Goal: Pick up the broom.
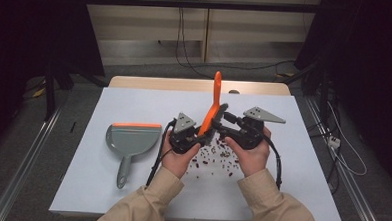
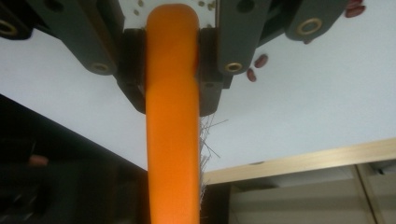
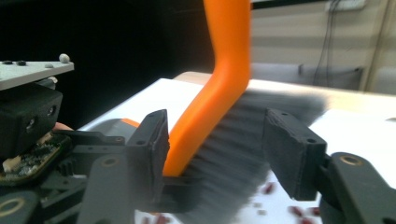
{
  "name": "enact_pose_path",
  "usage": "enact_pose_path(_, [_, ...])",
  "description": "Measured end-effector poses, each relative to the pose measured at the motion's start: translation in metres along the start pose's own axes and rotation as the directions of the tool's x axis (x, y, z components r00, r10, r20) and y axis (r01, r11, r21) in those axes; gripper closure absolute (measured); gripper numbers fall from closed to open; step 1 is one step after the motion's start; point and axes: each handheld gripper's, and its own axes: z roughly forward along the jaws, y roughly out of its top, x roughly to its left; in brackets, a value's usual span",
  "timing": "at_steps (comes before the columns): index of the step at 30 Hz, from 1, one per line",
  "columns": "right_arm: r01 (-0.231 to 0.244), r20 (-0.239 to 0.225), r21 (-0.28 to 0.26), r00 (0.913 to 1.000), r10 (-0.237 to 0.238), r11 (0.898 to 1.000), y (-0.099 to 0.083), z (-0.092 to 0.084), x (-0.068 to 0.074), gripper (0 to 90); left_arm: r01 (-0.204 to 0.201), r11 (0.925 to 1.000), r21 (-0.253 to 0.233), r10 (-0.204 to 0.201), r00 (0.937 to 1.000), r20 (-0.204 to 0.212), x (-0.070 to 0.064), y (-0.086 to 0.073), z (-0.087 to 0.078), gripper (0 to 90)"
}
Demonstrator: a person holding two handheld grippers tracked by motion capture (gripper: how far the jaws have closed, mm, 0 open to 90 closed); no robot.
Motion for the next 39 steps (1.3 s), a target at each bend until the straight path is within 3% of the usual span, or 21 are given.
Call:
enact_pose_path(4, [-0.078,0.020,0.012,0.9967,0.078,0.997,-0.003,0.014,0.004,33.4,-0.053,0.9981,-0.030,0.052,0.9984,-0.022,-0.009,0.000,-0.002,69.7])
enact_pose_path(7, [-0.117,0.058,0.016,0.9916,0.115,0.993,-0.001,0.021,0.003,32.3,-0.109,0.9928,-0.050,0.107,0.9934,-0.043,-0.018,0.003,-0.004,69.0])
enact_pose_path(10, [-0.171,0.050,0.000,0.9840,0.171,0.985,0.001,0.023,0.000,35.3,-0.152,0.9868,-0.055,0.149,0.9873,-0.055,-0.025,0.003,-0.004,67.6])
enact_pose_path(11, [-0.188,0.050,-0.001,0.9809,0.188,0.982,0.002,0.024,0.000,38.0,-0.179,0.9826,-0.050,0.175,0.9822,-0.067,-0.027,0.003,-0.003,67.2])
enact_pose_path(14, [-0.207,0.055,0.023,0.9771,0.206,0.978,0.004,0.025,0.001,48.9,-0.192,0.9805,-0.041,0.188,0.9789,-0.079,-0.030,0.002,0.000,63.1])
enact_pose_path(16, [-0.209,0.050,0.037,0.9771,0.207,0.977,0.007,0.024,0.003,63.1,-0.167,0.9846,-0.052,0.163,0.9837,-0.076,-0.029,0.002,0.001,55.0])
enact_pose_path(17, [-0.231,0.032,0.033,0.9725,0.230,0.972,0.008,0.024,0.001,69.5,-0.142,0.9878,-0.065,0.139,0.9894,-0.042,-0.026,0.003,0.001,54.0])
enact_pose_path(18, [-0.208,0.037,0.012,0.9775,0.208,0.978,0.009,0.022,-0.001,70.4,-0.136,0.9872,-0.083,0.134,0.9906,-0.024,-0.025,0.005,0.000,57.2])
enact_pose_path(19, [-0.190,0.053,0.001,0.9804,0.190,0.982,0.011,0.021,-0.004,70.5,-0.161,0.9829,-0.089,0.158,0.9867,-0.038,-0.025,0.006,-0.002,57.8])
enact_pose_path(20, [-0.199,0.042,-0.003,0.9792,0.199,0.980,0.012,0.020,-0.008,70.5,-0.166,0.9827,-0.082,0.164,0.9860,-0.029,-0.024,0.007,-0.003,51.9])
enact_pose_path(21, [-0.210,0.038,-0.004,0.9771,0.210,0.978,0.013,0.018,-0.011,70.6,-0.157,0.9851,-0.072,0.156,0.9876,-0.018,-0.021,0.007,-0.005,49.2])
enact_pose_path(23, [-0.166,0.054,0.007,0.9848,0.165,0.986,0.015,0.014,-0.015,70.6,-0.127,0.9899,-0.063,0.128,0.9917,0.011,-0.015,0.007,-0.007,41.1])
enact_pose_path(28, [-0.098,0.072,0.064,0.9930,0.093,0.993,0.016,0.005,-0.028,70.5,-0.089,0.9951,-0.044,0.092,0.9929,0.075,0.000,0.008,-0.017,29.5])
enact_pose_path(30, [-0.097,0.073,0.089,0.9932,0.090,0.991,0.015,0.002,-0.033,70.5,-0.099,0.9939,-0.048,0.103,0.9906,0.090,0.004,0.008,-0.022,27.0])
enact_pose_path(33, [-0.076,0.089,0.110,0.9939,0.066,0.991,0.014,-0.002,-0.039,70.6,-0.081,0.9953,-0.054,0.086,0.9912,0.101,0.011,0.007,-0.027,19.5])
enact_pose_path(36, [-0.075,0.091,0.119,0.9937,0.065,0.990,0.013,-0.007,-0.046,70.6,-0.083,0.9947,-0.060,0.089,0.9906,0.104,0.017,0.008,-0.034,18.2])
enact_pose_path(39, [-0.062,0.097,0.144,0.9942,0.048,0.988,0.012,-0.011,-0.051,70.6,-0.086,0.9954,-0.041,0.090,0.9905,0.104,0.025,0.008,-0.042,14.1])
